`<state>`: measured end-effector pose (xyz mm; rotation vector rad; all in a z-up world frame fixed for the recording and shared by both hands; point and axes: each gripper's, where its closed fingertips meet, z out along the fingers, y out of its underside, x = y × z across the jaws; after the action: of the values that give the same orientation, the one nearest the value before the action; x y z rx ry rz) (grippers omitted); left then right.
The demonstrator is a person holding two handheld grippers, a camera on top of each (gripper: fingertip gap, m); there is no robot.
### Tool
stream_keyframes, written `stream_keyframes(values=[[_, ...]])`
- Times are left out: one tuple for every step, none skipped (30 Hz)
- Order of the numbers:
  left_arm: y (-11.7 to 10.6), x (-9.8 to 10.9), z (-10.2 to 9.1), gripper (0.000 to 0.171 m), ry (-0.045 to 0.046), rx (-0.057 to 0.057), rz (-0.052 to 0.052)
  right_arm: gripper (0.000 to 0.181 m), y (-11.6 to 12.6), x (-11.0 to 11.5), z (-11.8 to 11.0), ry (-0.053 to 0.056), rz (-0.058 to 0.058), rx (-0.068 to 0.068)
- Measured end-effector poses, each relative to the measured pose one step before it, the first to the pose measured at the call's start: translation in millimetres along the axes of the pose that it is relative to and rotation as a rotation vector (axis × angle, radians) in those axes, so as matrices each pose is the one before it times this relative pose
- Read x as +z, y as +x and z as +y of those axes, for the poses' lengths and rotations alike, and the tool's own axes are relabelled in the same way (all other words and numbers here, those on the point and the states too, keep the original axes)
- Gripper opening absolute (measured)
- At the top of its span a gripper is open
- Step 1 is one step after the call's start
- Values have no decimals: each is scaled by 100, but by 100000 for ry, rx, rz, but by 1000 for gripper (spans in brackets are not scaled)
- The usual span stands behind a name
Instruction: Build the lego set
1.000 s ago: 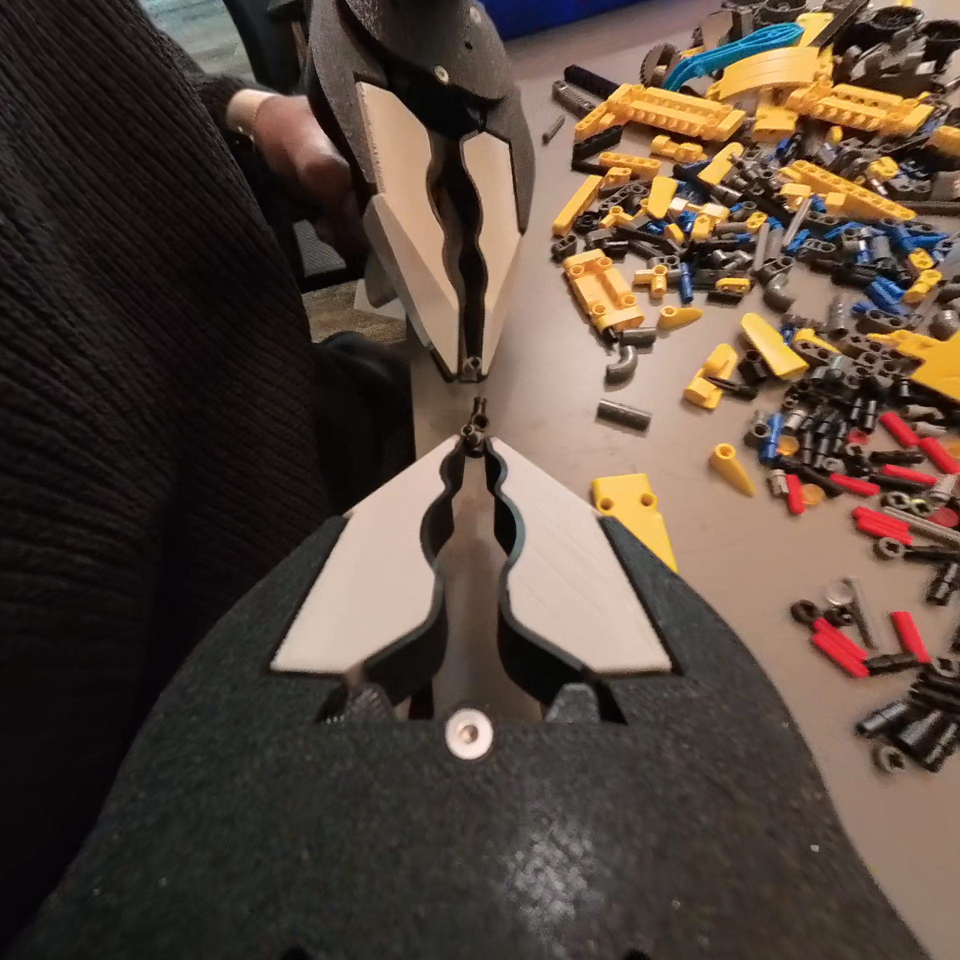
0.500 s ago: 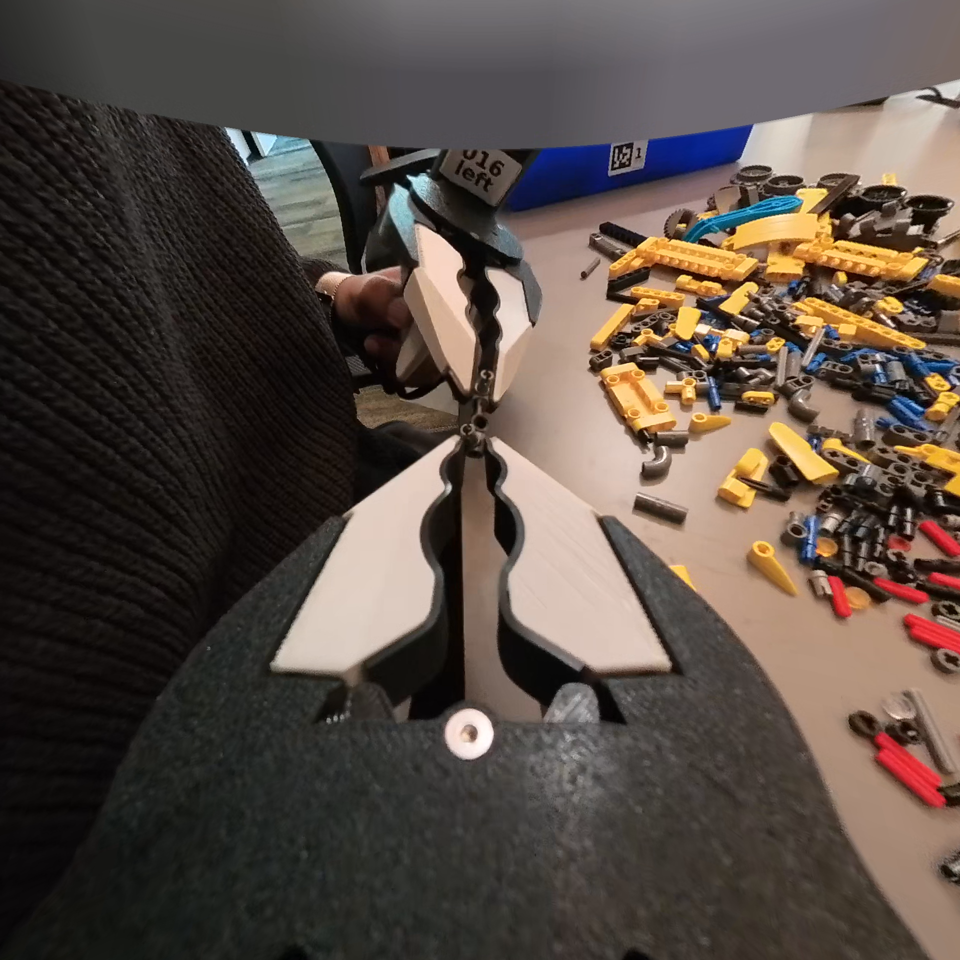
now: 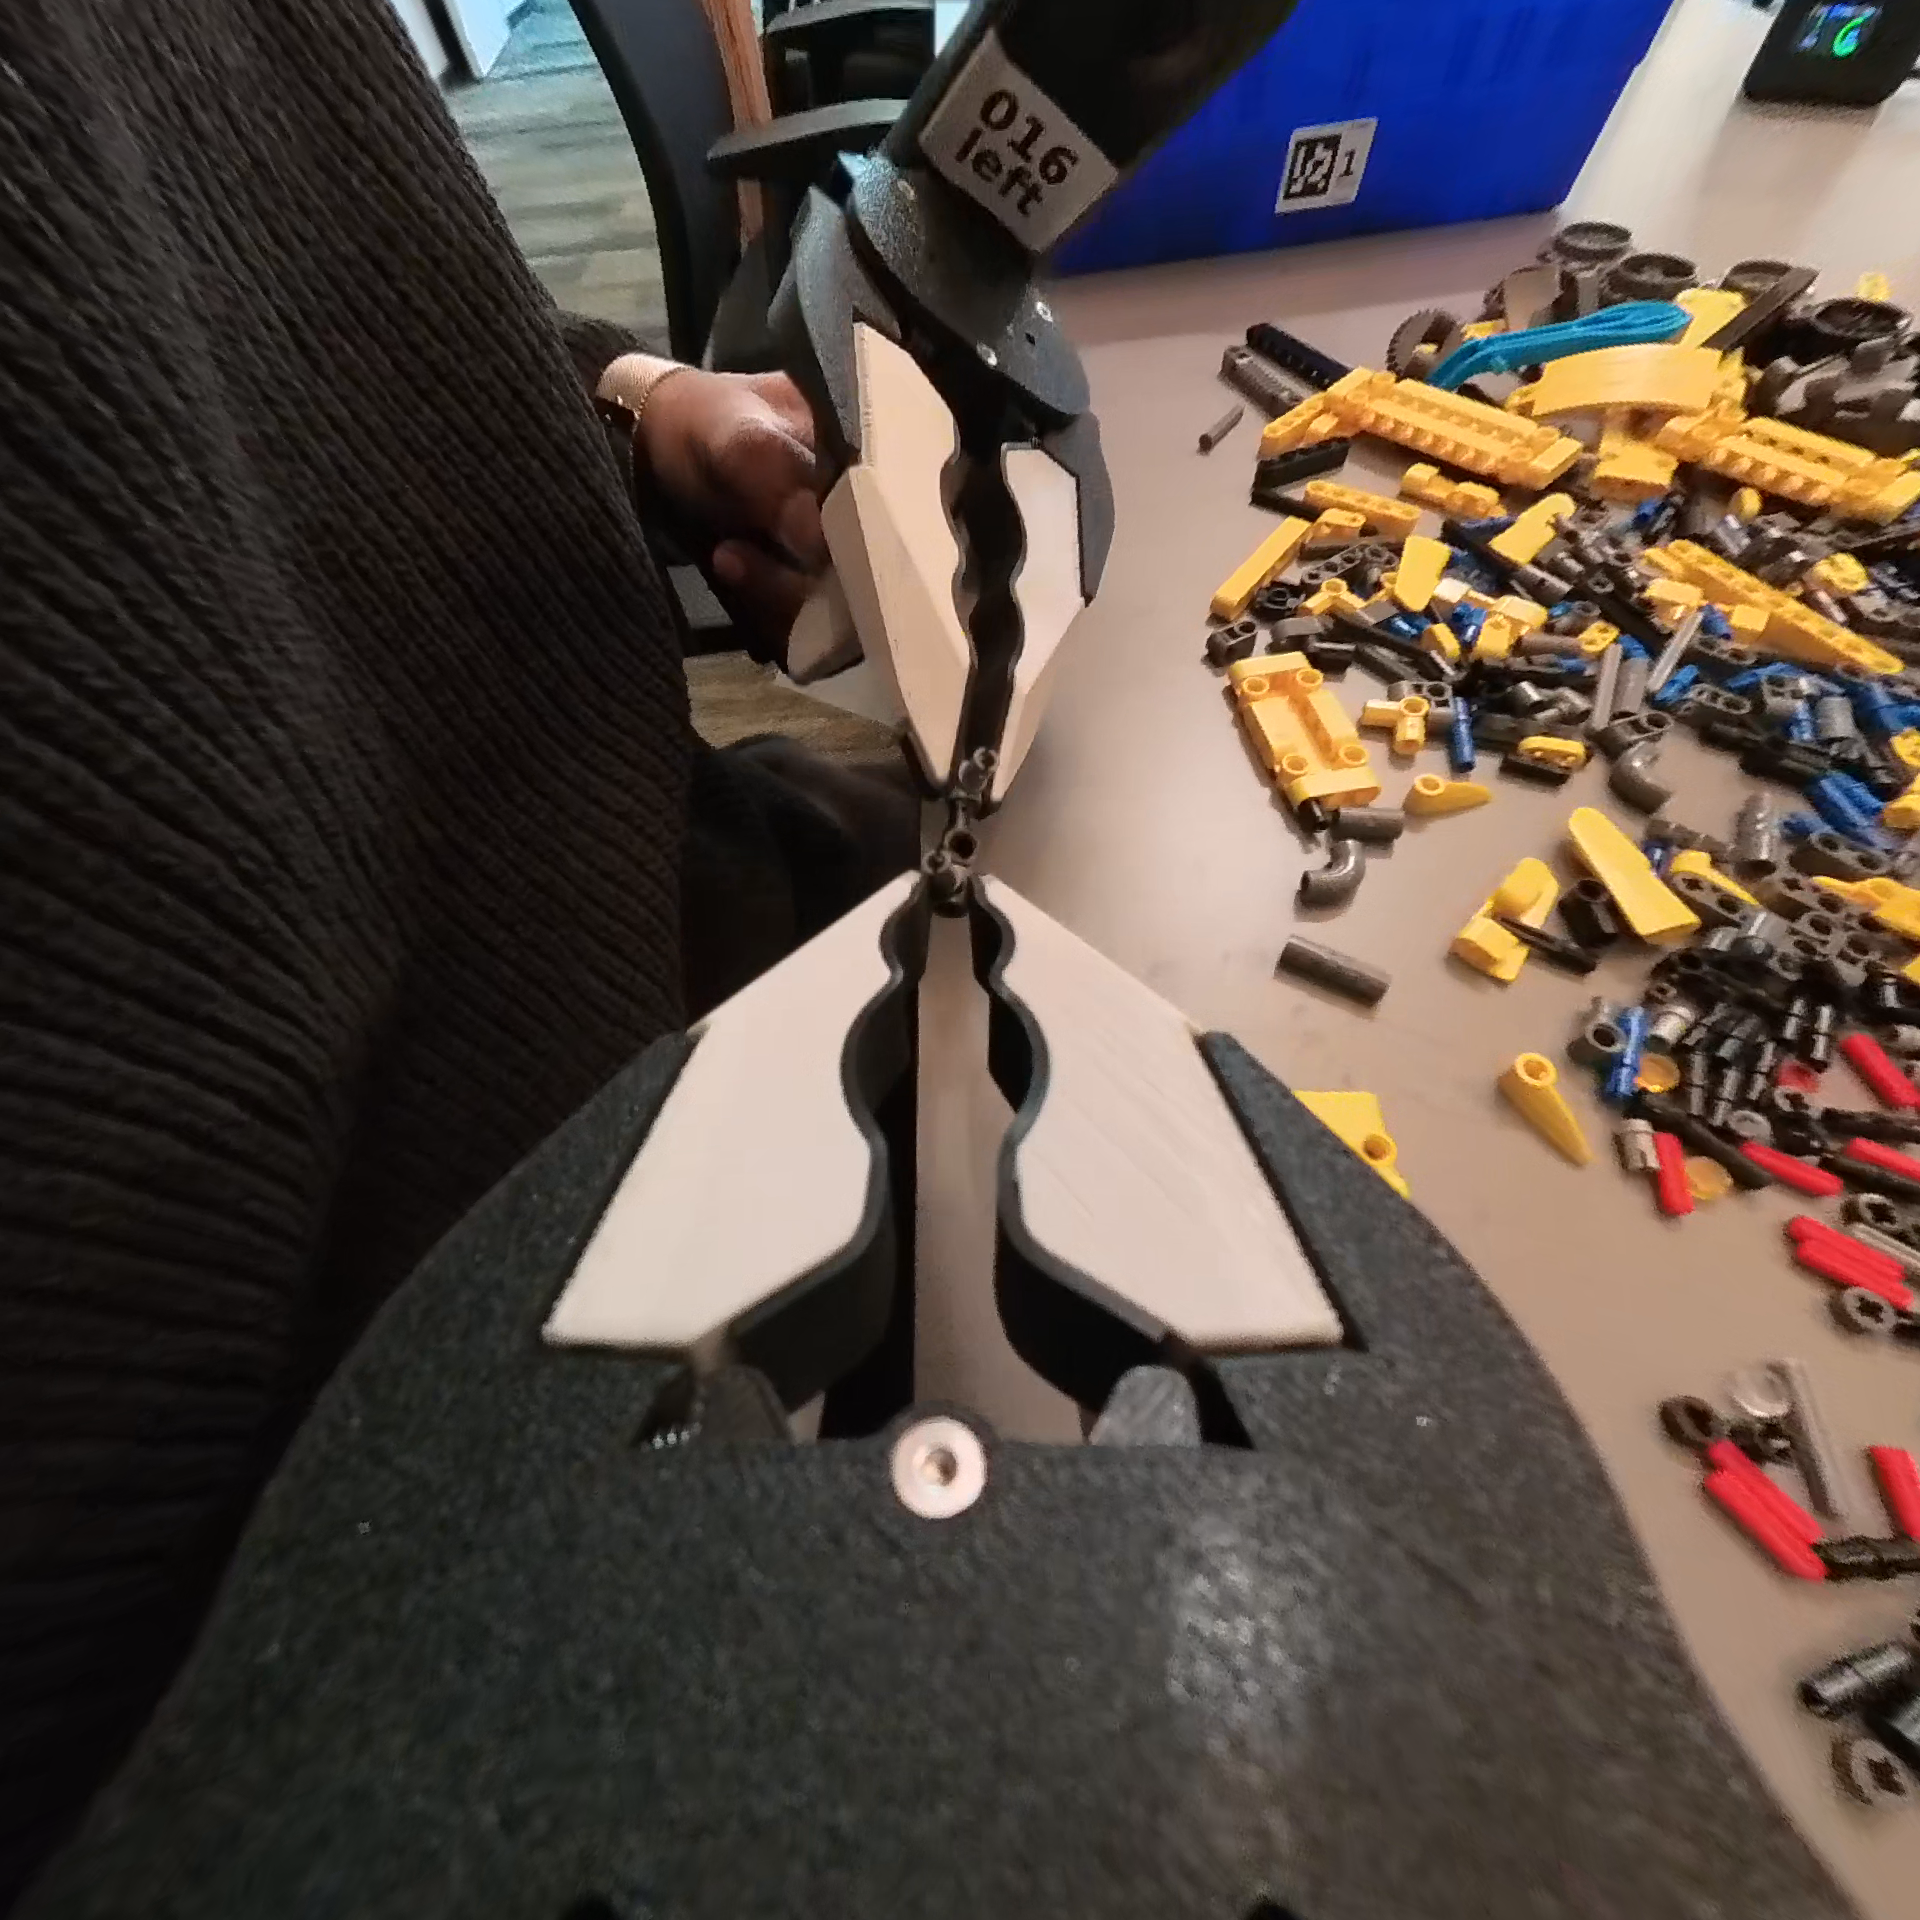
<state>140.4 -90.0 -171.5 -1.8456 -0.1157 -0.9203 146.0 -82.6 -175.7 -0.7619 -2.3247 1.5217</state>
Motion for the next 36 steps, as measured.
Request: stream_keyframes(values=[[103,-18,-48,5,1076,-1239,1339,6,-41,6,-27,160,-622,571],[104,-35,-109,5,1481,-1615,1660,6,-28,-55,-152,1070,-786,1445],[210,-29,-145,5,1629,-1343,1976,6,-78,-80,-200,1413,-1178,1937],[195,-12,-100,5,1240,-791,1281,6,-106,-87,-177,1156,-920,1820],[206,39,-26,5,847,-257,658,6,-142,-84,-116,657,-478,1125],[295,65,60,5,823,-443,863,6,-260,-100,-53,226,-447,1037],[407,52,115,5,1231,-1298,1473,5,-400,-109,-103,682,-415,1600],[481,49,148,5,1712,-2625,1959,6,-505,-100,-98,1405,-334,2308],[478,78,359,5,1040,-3060,1829,6,-624,-56,54,1259,-634,2897],[247,113,571,5,259,-2774,171,5,-561,-20,252,619,195,2657],[142,124,702,5,-489,-2309,-483,5,-527,41,472,-459,771,1772],[141,115,747,5,-1156,-2767,186,5,-569,92,554,-783,425,1710],[110,60,597,5,-732,-3164,648,6,-467,93,452,42,392,2125],[190,10,314,5,801,-2848,1505,6,-413,78,217,1633,-209,3142],[121,22,285,5,227,-2646,1257,5,-322,45,167,2097,-813,4167],[89,59,295,5,-776,-1016,539,6,-286,45,256,1252,-1619,4521],[196,56,230,5,-907,301,761,6,-272,38,183,1128,-1712,3891],[105,35,130,5,-879,702,152,6,-174,15,84,1043,-657,2369],[128,8,83,5,-722,651,475,6,-157,64,73,529,-255,1670],[200,10,70,5,-421,89,1343,6,-224,136,89,415,-725,1964],[195,120,156,5,-923,263,1085,5,-218,234,248,-637,-686,1908],[199,270,359,5,-2456,766,697,5,-324,384,324,-1451,-1201,1501],[86,260,301,5,-2541,1211,-373,5,-377,320,113,-638,-1617,932],[-91,27,49,5,-1105,1799,-1593,5,-214,78,-193,899,-896,708],[-11,-114,-88,5,97,902,-802,5,80,-83,-90,208,610,395],[10,-75,32,5,-205,96,-321,5,12,-54,-11,-288,154,627],[-47,-67,76,5,-178,-593,-264,5,10,35,73,-792,233,493],[-84,-81,9,5,211,-1294,-6,5,67,3,23,-583,528,218],[-126,-104,-31,5,232,-587,-376,5,127,-71,-89,46,544,153],[-93,-114,-65,5,221,85,-237,5,205,-146,-184,527,463,418],[-72,-105,-251,5,1162,221,-168,5,204,-55,-95,-60,46,1084],[-104,-162,-373,5,1735,487,-210,5,221,62,90,-1336,264,933],[-43,-125,-340,5,1296,589,222,5,321,118,171,-2162,1559,-174],[-112,-56,-262,5,298,844,-473,5,319,148,194,-2726,2221,-1799],[-132,28,-185,5,-369,1479,-1289,6,293,169,230,-3420,2596,-2614],[-76,149,44,5,-1956,2408,-1609,6,260,191,203,-3538,2459,-2763]])
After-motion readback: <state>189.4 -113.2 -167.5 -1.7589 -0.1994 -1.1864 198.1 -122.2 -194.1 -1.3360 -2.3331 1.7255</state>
